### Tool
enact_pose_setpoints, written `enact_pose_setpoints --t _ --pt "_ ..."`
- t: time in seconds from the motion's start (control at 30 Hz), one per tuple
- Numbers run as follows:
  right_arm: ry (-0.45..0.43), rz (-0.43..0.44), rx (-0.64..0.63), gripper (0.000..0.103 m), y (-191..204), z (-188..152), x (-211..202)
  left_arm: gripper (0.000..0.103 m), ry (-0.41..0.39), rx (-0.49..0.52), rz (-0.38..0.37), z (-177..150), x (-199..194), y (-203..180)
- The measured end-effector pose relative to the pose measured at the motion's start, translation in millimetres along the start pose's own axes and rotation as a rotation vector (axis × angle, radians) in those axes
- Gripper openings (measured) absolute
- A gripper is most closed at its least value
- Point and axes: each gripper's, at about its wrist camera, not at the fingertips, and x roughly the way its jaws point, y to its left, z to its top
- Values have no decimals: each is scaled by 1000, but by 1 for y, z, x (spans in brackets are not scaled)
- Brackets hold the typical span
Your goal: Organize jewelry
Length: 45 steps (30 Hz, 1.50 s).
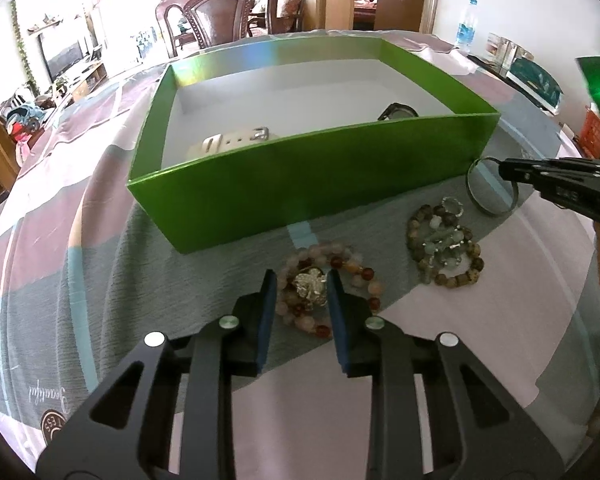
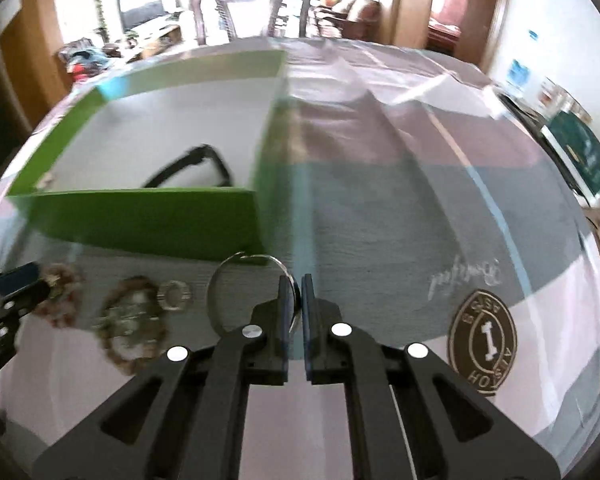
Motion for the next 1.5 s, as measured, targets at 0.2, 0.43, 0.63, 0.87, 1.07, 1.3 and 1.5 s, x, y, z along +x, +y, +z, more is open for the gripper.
enact_pose_setpoints --t 0.2,0.43,0.63,0.87,1.07,1.3,1.5 --pt "-2 26 -26 21 5 -3 1 34 -1 24 -11 -1 0 -6" --pt "33 49 -63 27 17 -9 8 25 9 12 -9 -2 9 -6" --pt "54 133 -131 28 35 -17 9 25 19 -16 36 0 12 -1" --pt "35 160 -138 39 36 -19 1 25 17 -16 31 -1 11 1" --pt "33 151 -115 39 31 -15 2 27 8 -9 22 -2 13 0" --pt "34 145 -122 40 31 -15 3 36 -23 -39 -24 -1 14 5" --pt "34 143 -130 41 32 -17 3 24 -42 -33 -7 -1 13 3"
